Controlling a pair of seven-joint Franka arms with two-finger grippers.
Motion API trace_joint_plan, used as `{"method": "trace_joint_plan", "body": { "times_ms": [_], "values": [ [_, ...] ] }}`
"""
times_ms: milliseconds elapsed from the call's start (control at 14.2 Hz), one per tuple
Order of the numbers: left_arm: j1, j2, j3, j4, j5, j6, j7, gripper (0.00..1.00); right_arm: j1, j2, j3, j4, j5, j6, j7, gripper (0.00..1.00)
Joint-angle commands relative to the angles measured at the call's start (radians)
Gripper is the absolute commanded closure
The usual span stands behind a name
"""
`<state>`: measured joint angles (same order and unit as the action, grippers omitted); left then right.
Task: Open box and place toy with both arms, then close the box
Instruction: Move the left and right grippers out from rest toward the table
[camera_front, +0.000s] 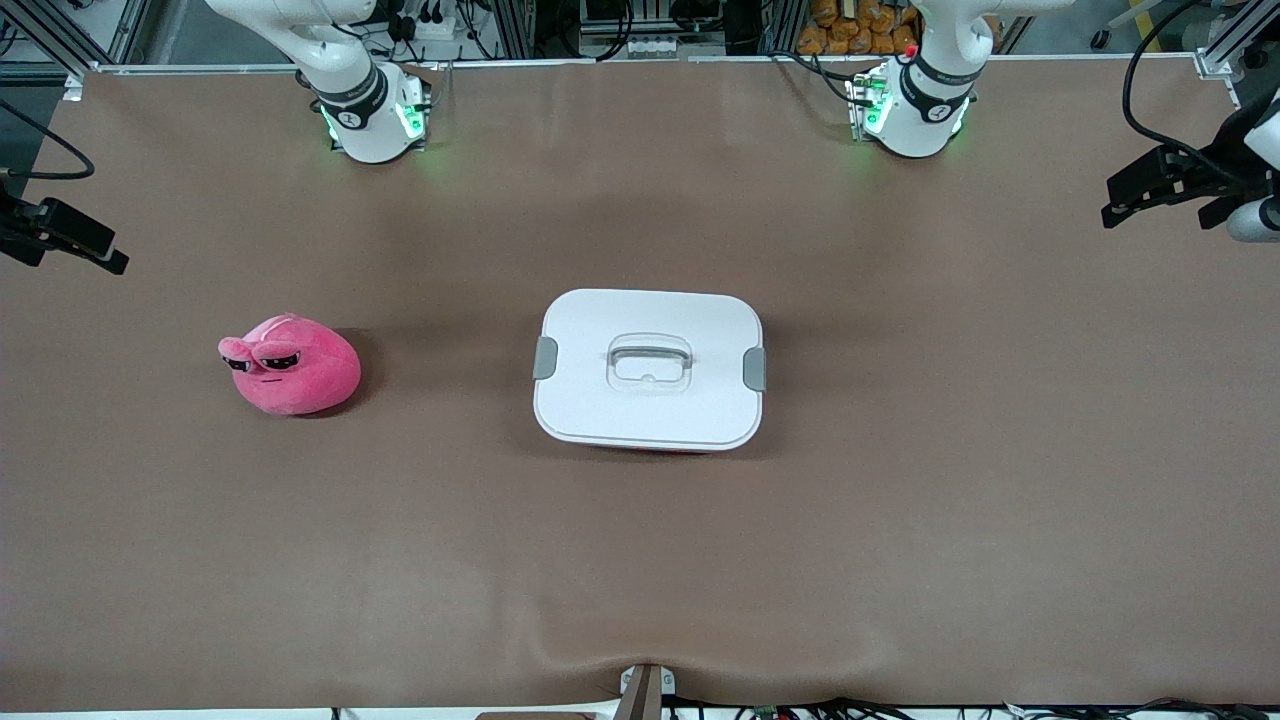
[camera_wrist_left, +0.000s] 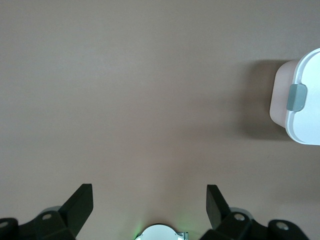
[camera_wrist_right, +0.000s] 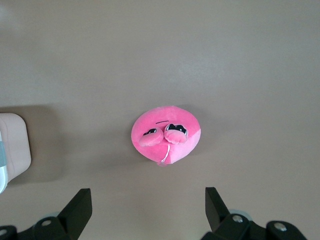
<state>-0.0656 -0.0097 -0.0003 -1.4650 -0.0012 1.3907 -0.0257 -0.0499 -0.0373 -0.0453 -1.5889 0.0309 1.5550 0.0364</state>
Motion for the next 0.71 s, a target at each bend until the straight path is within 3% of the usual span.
{"method": "trace_joint_plan", "body": {
  "times_ms": [0, 635],
  "values": [
    [-0.002, 0.005, 0.0, 0.011, -0.014, 0.005, 0.0, 0.0, 0.015, -0.003, -0.005, 0.006, -0.013, -0.003, 0.008, 0.0],
    [0.0, 0.04, 0.0, 0.011, -0.034, 0.007, -0.002, 0.0, 0.016, -0.003, -0.005, 0.006, -0.013, -0.004, 0.008, 0.0]
  ]
}}
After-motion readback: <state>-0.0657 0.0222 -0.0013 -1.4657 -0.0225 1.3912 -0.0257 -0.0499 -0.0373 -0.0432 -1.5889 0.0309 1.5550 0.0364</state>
